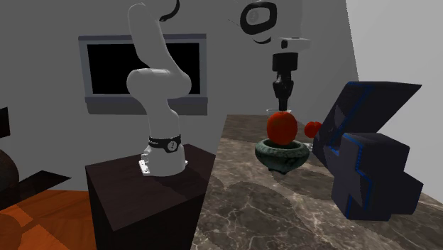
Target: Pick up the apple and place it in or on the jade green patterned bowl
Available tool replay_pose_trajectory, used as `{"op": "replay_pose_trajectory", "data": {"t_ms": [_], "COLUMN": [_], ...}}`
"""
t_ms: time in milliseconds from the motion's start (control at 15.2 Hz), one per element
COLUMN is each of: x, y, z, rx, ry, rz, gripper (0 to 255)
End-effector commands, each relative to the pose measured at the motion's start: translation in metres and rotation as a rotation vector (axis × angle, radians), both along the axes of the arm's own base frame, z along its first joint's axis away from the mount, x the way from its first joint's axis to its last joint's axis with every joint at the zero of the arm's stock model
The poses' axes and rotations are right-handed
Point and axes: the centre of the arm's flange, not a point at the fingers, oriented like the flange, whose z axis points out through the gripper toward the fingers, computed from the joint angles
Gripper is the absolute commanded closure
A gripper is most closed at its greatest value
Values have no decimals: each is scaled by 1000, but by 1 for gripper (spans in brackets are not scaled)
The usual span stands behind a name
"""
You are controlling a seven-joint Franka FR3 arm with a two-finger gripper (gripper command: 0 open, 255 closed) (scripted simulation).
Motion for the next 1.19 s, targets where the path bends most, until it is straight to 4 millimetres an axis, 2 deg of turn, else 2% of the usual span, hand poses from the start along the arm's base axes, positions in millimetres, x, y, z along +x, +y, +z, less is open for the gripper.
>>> {"op": "replay_pose_trajectory", "data": {"t_ms": [0, 330, 594, 1122], "x": [0, 0, 0, 0], "y": [0, 0, -2, -2], "z": [0, 0, 50, 50], "rx": [0, 0, 0, 0], "ry": [0, 0, 0, 0], "rz": [0, 0, 0, 0], "gripper": [0, 0, 0, 0]}}
